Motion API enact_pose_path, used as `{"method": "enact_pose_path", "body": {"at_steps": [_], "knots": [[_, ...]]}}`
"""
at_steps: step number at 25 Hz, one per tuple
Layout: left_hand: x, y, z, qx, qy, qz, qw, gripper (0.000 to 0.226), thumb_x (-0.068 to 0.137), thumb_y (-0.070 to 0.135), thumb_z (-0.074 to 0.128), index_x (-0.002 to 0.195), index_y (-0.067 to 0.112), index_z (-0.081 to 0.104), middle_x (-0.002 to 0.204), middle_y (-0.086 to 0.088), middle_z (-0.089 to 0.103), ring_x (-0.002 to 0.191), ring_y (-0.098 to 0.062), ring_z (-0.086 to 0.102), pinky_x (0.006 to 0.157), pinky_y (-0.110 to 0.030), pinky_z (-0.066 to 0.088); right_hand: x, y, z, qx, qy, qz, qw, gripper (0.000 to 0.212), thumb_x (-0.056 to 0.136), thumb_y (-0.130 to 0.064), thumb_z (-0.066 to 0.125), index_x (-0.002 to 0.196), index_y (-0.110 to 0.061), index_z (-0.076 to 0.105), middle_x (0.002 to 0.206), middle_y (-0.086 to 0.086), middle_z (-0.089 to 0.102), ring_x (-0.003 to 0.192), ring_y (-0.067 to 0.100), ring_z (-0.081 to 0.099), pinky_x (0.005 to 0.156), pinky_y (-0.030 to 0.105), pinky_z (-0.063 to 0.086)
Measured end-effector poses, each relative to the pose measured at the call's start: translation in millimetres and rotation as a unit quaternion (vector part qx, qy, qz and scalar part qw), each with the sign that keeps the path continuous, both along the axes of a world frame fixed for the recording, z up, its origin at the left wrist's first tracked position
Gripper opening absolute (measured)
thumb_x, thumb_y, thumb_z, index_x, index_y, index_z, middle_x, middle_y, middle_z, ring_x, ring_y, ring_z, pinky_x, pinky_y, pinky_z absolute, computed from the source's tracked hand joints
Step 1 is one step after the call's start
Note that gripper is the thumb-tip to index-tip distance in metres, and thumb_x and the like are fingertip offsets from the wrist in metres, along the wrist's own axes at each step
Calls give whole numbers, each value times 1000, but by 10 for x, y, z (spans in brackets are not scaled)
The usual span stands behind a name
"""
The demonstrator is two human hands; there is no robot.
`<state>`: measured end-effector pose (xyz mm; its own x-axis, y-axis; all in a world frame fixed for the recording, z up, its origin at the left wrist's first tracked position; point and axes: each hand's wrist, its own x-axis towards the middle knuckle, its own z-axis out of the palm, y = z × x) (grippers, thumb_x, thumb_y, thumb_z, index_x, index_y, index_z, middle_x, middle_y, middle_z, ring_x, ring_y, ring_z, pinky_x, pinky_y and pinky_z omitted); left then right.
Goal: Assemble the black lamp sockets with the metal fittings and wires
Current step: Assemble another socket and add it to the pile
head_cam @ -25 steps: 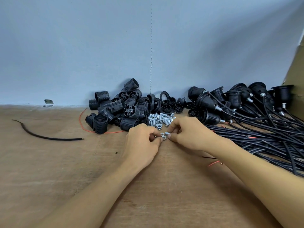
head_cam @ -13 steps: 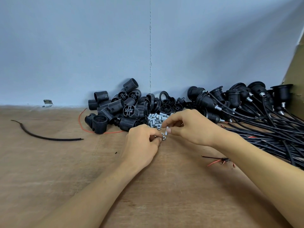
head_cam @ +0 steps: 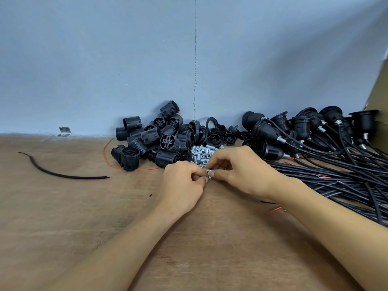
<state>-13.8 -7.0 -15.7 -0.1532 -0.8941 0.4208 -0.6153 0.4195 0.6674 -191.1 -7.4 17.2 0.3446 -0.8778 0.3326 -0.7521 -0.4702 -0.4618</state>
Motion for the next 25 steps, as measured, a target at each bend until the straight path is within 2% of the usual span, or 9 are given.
{"method": "enact_pose_path", "body": {"at_steps": [7,10,13,16,21,25], "knots": [[5,21,19,-3,-2,-1,1000,13,82,13,77,82,25,83,58,20,58,68,14,56,58,-2,35,23,-1,-18,9,15,-10,1000,10,88,-21,73,92,-28,67,84,-12,67,79,1,62,71,16,49],[1,20,8,3,-4,5,1000,12,82,15,78,82,26,82,62,19,60,71,13,56,59,-3,36,-12,-10,1,22,-2,-20,1000,11,86,-22,74,88,-31,68,82,-13,68,76,-1,63,71,12,49],[-7,15,-11,14,4,10,1000,7,81,22,80,82,29,81,67,17,62,72,10,57,59,-6,36,-37,-30,-13,58,-69,-49,995,8,84,-20,76,87,-26,70,77,-8,72,73,2,67,74,22,55],[-14,8,-29,15,13,15,1000,6,78,30,83,83,31,80,70,14,63,72,5,57,60,-12,36,-51,-36,-24,109,-146,-60,981,9,84,-18,77,86,-23,70,71,-4,74,66,7,68,72,26,54],[-9,15,-27,8,12,9,1000,8,76,36,85,80,36,78,68,13,63,73,0,58,60,-18,38,-50,-41,-17,173,-223,-45,958,11,85,-14,78,92,-13,70,68,0,73,61,8,66,59,18,48],[2,25,-6,-2,24,11,1000,5,78,33,84,78,33,79,66,13,66,71,1,58,57,-10,36,-25,-22,-19,206,-300,-21,931,12,86,-7,75,96,-3,69,69,6,72,61,13,64,55,19,49]]}}
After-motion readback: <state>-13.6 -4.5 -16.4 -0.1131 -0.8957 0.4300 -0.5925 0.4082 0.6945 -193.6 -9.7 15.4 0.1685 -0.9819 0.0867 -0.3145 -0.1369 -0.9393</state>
